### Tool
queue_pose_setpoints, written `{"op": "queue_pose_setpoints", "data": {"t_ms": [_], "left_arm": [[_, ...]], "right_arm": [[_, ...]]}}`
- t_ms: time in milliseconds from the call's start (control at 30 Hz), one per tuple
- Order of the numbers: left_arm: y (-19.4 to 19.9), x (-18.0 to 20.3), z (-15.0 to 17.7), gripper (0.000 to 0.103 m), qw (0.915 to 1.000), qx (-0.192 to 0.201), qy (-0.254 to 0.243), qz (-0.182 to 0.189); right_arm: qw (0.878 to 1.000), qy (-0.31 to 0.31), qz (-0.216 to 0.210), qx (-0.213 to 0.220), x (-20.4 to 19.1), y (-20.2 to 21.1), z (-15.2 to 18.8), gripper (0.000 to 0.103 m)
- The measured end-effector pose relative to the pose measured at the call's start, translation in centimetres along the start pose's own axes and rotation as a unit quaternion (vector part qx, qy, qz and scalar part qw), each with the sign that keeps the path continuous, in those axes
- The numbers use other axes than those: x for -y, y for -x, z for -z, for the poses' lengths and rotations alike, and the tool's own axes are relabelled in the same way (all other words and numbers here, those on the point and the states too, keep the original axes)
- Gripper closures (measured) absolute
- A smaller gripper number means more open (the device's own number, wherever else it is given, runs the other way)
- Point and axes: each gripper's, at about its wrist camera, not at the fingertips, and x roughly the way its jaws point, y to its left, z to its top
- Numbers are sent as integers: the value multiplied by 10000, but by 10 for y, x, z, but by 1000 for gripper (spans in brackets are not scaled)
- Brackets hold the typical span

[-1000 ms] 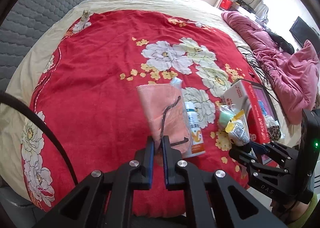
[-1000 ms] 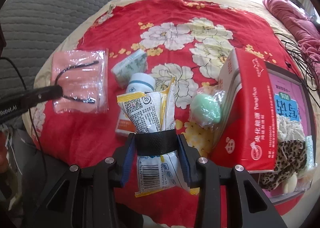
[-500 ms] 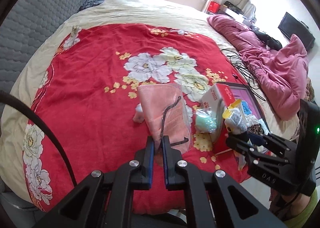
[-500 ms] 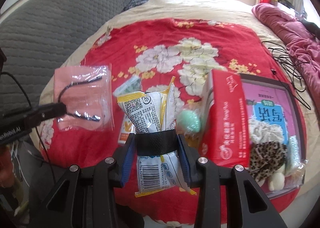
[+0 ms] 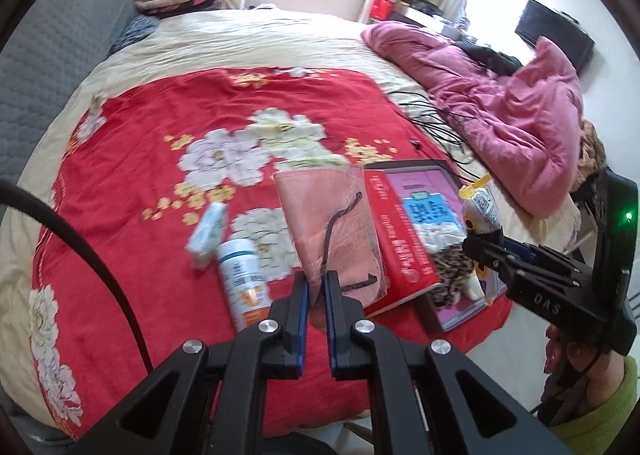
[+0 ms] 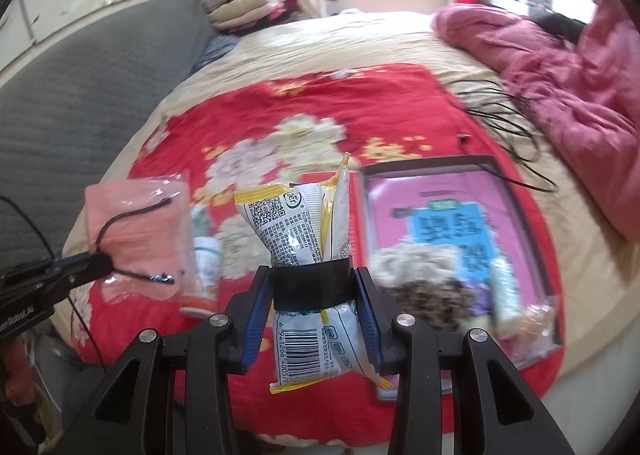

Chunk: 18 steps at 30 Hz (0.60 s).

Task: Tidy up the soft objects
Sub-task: 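Carry the pink bag with left tool while right tool carries the snack packet toward the tray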

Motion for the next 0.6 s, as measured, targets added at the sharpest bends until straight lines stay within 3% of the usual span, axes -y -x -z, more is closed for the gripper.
{"op": "queue_pose_setpoints", "data": {"t_ms": [267,600], "left_arm": [[-16,59,-4,95,9986,-80,-442,284],[-45,123,-2,95,9937,-301,-878,633]], "right_arm": [[9972,-636,359,157,73,24,8,61],[9913,-1100,695,190,136,39,29,61]]}}
